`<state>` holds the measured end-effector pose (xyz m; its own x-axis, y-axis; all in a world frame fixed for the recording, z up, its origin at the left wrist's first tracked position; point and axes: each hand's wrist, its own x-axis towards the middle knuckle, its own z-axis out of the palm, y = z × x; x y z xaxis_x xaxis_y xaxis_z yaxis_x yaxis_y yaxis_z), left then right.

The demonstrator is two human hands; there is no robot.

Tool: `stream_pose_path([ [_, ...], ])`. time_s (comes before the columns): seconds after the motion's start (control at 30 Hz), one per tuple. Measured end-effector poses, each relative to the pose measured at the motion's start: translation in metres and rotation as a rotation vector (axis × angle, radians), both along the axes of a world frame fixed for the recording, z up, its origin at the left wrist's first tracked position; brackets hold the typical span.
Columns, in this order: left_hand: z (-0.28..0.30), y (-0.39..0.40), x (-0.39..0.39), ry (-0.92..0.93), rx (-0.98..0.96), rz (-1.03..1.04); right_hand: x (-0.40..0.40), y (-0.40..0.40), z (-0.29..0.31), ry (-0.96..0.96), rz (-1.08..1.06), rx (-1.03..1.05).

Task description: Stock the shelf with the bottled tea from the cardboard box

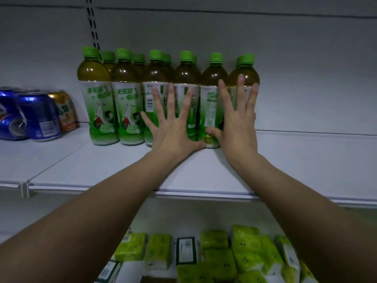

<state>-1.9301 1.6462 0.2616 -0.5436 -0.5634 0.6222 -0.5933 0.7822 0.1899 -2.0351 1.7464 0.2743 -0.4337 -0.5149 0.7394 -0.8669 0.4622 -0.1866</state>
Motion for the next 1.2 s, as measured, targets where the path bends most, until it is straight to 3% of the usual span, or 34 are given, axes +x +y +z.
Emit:
stream_pose_path([
  [0.23, 0.004, -0.002, 0.017, -0.032, 0.032, -0.119, 0.005, 0.007, 0.000, 0.013, -0.011, 0.011],
  [0.33, 0.006, -0.007, 0.047, -0.017, -0.057, -0.165, 0.020, 0.012, 0.005, -0.005, -0.077, 0.005],
  [0.47, 0.007, -0.025, 0.093, 0.182, -0.190, 0.008, 0.055, 0.000, 0.015, 0.094, -0.041, -0.105],
  [0.53, 0.009, -0.040, 0.112, 0.302, -0.082, 0.133, 0.076, -0.017, 0.017, 0.102, 0.024, -0.052],
  [0.6, 0.012, -0.056, 0.125, 0.425, 0.143, 0.202, 0.091, -0.036, 0.017, 0.046, 0.063, 0.045],
  [0.73, 0.010, -0.080, 0.119, 0.487, 0.530, 0.080, 0.098, -0.070, 0.010, -0.072, 0.049, 0.182],
  [1.2, 0.008, -0.090, 0.113, 0.371, 0.644, 0.144, 0.103, -0.061, 0.014, -0.098, 0.115, 0.141],
])
